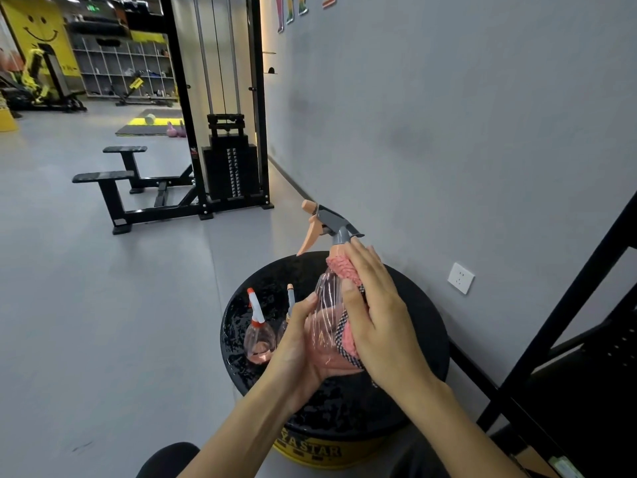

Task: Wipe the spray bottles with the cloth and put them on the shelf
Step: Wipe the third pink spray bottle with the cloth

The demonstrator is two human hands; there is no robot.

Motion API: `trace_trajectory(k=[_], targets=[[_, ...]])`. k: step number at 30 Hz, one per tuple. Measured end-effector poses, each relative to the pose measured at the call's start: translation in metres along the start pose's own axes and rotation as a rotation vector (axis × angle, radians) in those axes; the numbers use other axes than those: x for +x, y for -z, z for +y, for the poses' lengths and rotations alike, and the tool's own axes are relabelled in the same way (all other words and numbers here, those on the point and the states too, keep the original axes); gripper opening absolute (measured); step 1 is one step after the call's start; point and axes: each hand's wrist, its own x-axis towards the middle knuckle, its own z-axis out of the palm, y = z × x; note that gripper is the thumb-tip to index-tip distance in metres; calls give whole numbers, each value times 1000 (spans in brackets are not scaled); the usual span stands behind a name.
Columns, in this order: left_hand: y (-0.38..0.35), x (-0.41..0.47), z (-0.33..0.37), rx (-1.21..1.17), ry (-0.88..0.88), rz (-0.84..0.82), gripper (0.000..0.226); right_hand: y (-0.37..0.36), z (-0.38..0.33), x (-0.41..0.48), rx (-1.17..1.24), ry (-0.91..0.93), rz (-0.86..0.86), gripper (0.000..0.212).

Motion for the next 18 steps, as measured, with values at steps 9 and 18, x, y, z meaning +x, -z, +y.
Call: trace_trajectory(k=[9,18], targets=[[-8,-5,6,-29,42,35,60,7,-1,11,195,-46,178,45],[-11,-8,5,51,65,-5,61,17,-7,52,-77,83,113,46]])
